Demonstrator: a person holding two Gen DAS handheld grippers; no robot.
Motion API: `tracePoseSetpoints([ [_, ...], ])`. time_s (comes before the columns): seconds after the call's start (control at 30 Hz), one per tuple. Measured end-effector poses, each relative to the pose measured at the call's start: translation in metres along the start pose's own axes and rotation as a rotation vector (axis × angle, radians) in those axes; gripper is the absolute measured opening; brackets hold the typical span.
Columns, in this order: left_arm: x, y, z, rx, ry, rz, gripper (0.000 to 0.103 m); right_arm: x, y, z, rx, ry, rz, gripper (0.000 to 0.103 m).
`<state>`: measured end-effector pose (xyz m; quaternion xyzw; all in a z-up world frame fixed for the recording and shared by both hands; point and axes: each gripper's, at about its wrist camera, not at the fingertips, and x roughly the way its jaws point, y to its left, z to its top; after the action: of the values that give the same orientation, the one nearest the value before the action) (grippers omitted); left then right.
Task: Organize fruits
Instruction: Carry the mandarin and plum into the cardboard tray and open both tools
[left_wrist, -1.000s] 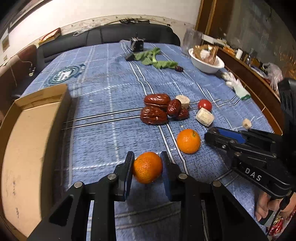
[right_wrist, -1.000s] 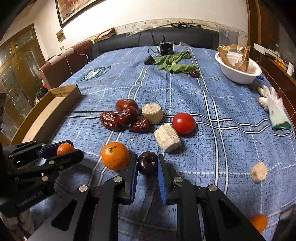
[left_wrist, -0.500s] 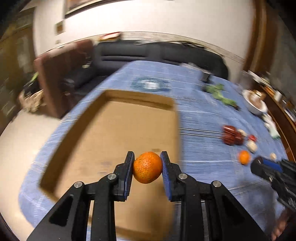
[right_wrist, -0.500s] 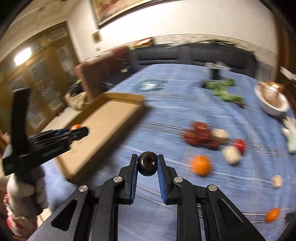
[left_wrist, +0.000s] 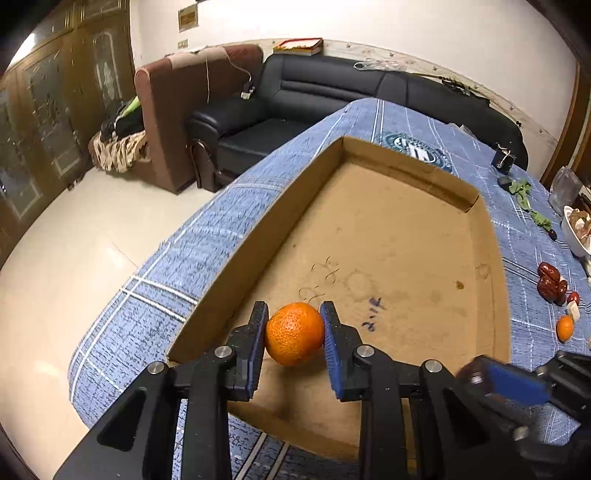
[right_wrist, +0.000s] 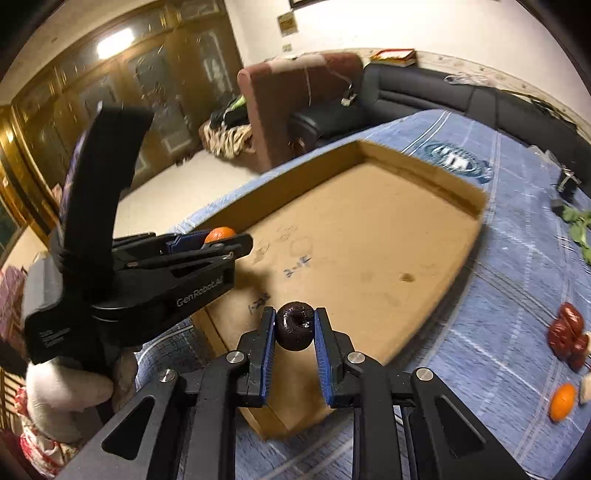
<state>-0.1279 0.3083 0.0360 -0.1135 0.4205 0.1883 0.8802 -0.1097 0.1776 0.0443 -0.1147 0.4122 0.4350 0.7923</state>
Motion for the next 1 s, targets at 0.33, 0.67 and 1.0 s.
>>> tracePoseSetpoints([
  [0.33, 0.000, 0.006, 0.001, -0.035, 0.001, -0.050, 0.035, 0.024, 0.016, -0.006, -0.053, 0.041, -0.032, 0.024],
  [0.67, -0.029, 0.008, 0.007, -0.069, -0.053, -0.055, 0.048, 0.006, 0.021, -0.006, -0.075, -0.008, -0.027, 0.025],
  [1.0, -0.074, -0.014, 0.012, -0.055, -0.128, -0.116, 0.058, -0.078, -0.035, -0.036, 0.073, -0.141, -0.087, 0.026],
])
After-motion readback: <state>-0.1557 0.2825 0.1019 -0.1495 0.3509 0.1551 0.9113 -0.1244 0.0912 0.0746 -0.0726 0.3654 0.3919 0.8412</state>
